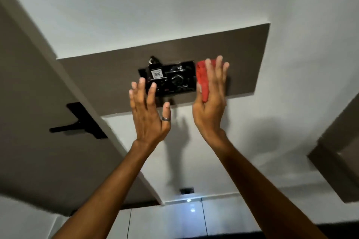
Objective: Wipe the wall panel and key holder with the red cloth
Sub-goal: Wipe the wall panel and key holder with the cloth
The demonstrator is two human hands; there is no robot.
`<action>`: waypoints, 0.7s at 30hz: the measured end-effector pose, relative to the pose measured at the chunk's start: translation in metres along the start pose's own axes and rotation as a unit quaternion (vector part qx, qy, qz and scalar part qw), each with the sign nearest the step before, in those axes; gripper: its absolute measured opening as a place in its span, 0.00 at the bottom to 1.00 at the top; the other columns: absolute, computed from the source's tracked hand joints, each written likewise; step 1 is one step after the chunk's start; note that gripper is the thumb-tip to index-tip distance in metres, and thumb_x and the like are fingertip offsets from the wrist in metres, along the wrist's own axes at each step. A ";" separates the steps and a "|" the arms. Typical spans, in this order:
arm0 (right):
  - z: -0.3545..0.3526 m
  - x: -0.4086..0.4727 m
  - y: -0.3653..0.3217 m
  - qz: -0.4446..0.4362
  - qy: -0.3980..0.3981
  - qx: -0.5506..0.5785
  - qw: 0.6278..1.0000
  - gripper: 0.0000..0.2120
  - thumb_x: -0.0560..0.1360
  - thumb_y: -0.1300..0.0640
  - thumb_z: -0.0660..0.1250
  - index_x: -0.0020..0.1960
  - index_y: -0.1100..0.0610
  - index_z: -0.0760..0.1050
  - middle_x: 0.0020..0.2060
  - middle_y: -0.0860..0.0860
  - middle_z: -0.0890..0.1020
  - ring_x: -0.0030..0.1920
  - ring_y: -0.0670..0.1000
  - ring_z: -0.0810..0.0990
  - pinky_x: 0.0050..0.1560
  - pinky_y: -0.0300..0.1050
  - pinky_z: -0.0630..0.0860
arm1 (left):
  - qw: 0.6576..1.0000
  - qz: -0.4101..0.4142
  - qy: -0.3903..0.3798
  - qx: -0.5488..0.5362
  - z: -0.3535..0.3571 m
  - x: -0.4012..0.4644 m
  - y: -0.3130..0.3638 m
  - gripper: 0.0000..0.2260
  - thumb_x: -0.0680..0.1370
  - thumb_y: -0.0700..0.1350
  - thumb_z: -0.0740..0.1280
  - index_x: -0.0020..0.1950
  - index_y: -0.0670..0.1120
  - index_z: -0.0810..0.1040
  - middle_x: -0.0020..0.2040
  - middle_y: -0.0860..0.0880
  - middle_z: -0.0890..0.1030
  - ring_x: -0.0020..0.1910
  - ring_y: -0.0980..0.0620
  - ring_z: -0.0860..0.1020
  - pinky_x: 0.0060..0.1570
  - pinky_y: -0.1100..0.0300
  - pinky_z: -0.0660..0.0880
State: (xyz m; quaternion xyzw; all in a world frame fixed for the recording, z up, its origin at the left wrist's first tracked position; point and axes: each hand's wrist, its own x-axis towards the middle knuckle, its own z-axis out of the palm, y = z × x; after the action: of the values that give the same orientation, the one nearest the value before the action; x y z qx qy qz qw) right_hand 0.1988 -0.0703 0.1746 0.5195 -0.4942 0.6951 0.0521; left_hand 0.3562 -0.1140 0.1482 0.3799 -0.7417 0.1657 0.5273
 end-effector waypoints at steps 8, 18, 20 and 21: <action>0.047 -0.003 0.021 -0.175 -0.077 -0.190 0.963 0.32 0.85 0.37 0.51 0.84 0.53 0.58 0.84 0.54 0.55 0.86 0.59 0.49 0.86 0.60 0.45 | 0.998 0.031 0.041 0.029 -0.020 0.040 -0.072 0.25 0.83 0.48 0.60 0.78 0.42 0.61 0.80 0.38 0.57 0.83 0.45 0.46 0.81 0.44 0.45; 0.076 0.028 0.044 -0.275 0.094 -0.263 0.920 0.22 0.85 0.44 0.54 0.75 0.47 0.73 0.74 0.55 0.75 0.81 0.60 0.64 0.84 0.63 0.54 | 0.981 0.082 0.080 0.158 0.000 0.061 -0.108 0.26 0.85 0.50 0.55 0.82 0.47 0.56 0.84 0.48 0.48 0.83 0.47 0.45 0.82 0.47 0.44; 0.084 0.016 0.041 -0.267 0.099 -0.257 0.923 0.22 0.85 0.44 0.54 0.75 0.48 0.73 0.74 0.54 0.75 0.81 0.61 0.65 0.84 0.63 0.53 | 0.979 0.086 0.094 0.162 0.003 0.061 -0.109 0.27 0.85 0.50 0.55 0.83 0.48 0.54 0.84 0.50 0.46 0.83 0.47 0.45 0.82 0.46 0.44; 0.078 0.022 0.044 -0.307 0.078 -0.258 0.913 0.22 0.85 0.45 0.54 0.74 0.48 0.74 0.73 0.54 0.75 0.79 0.62 0.67 0.85 0.63 0.54 | 0.978 0.087 0.097 0.160 0.005 0.061 -0.110 0.27 0.85 0.50 0.55 0.83 0.48 0.54 0.84 0.50 0.46 0.83 0.47 0.45 0.82 0.46 0.44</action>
State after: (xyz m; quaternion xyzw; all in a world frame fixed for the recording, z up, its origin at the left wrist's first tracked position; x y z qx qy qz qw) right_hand 0.2155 -0.1603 0.1617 0.5585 -0.4666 0.5314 0.4336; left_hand 0.4246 -0.2129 0.1843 0.3755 -0.6812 0.3636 0.5126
